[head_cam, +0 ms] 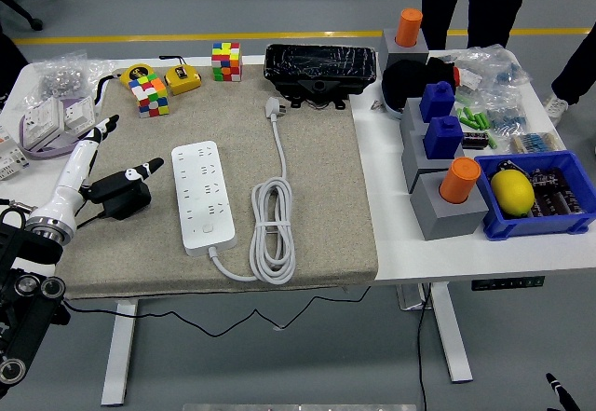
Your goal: Pick up the plug,place it near the board,insert it into the board,press the button
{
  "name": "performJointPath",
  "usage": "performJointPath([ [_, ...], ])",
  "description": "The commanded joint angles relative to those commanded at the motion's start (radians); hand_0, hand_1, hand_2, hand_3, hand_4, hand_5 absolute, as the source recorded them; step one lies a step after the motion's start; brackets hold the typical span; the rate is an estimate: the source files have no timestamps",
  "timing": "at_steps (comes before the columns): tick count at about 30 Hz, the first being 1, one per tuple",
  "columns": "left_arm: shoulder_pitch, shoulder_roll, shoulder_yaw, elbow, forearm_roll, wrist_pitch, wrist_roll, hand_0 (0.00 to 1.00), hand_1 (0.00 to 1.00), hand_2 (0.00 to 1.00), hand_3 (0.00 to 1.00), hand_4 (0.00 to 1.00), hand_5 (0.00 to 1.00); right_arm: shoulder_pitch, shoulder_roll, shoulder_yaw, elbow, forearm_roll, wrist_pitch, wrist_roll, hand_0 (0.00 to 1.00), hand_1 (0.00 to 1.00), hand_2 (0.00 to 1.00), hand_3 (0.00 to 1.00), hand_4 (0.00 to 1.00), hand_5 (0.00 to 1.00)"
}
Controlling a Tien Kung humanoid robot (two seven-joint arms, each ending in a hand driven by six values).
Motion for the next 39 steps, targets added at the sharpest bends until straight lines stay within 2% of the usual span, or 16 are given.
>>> performJointPath([
  [3, -0.002, 0.006, 0.01, -0.003, 0.013, -0.025, 0.012, 0.998, 0.998, 0.998, 0.998, 0.998, 0.448, -0.001, 0.0, 0.0, 0.0, -0.001, 0.0, -0.001, 0.827, 0.769, 0.749, 0.79, 0.998, 0.998],
  [4, -0.003, 0.008, 0.014, -0.003, 0.017, -0.033, 0.017, 0.998, 0.998, 0.998, 0.998, 0.998, 0.406, -0.001, 0.0, 0.0, 0.0, -0.001, 0.0, -0.001, 0.828, 0.769, 0.749, 0.79, 0.998, 0.998],
  [9, -0.013, 0.014, 0.036, -0.001, 0.043, -0.074, 0.044, 0.998, 0.998, 0.998, 0.998, 0.998, 0.404, -0.002, 0.001, -0.002, 0.0, 0.001, 0.0, -0.001, 0.828, 0.768, 0.749, 0.79, 0.998, 0.998],
  [25, -0.041, 0.01, 0.088, 0.043, 0.066, -0.116, 0.075, 0.998, 0.998, 0.998, 0.998, 0.998, 0.405, -0.001, 0.001, -0.004, 0.0, 0.006, -0.001, -0.001, 0.828, 0.769, 0.749, 0.789, 0.998, 0.998],
  [33, -0.067, 0.021, 0.067, 0.122, 0.089, -0.086, 0.059, 0.998, 0.998, 0.998, 0.998, 0.998, 0.407, 0.002, 0.001, -0.006, 0.0, 0.01, -0.001, 0.0, 0.828, 0.768, 0.749, 0.789, 0.998, 0.998],
  [38, -0.07, 0.021, 0.045, 0.14, 0.119, -0.061, 0.053, 0.998, 0.998, 0.998, 0.998, 0.998, 0.416, 0.001, 0.001, -0.001, 0.0, 0.009, -0.001, 0.0, 0.827, 0.768, 0.749, 0.789, 0.998, 0.998],
  [39, -0.069, 0.021, 0.041, 0.142, 0.135, -0.056, 0.056, 0.998, 0.998, 0.998, 0.998, 0.998, 0.393, 0.0, 0.001, 0.001, 0.0, 0.007, 0.0, -0.001, 0.827, 0.768, 0.749, 0.789, 0.998, 0.998],
])
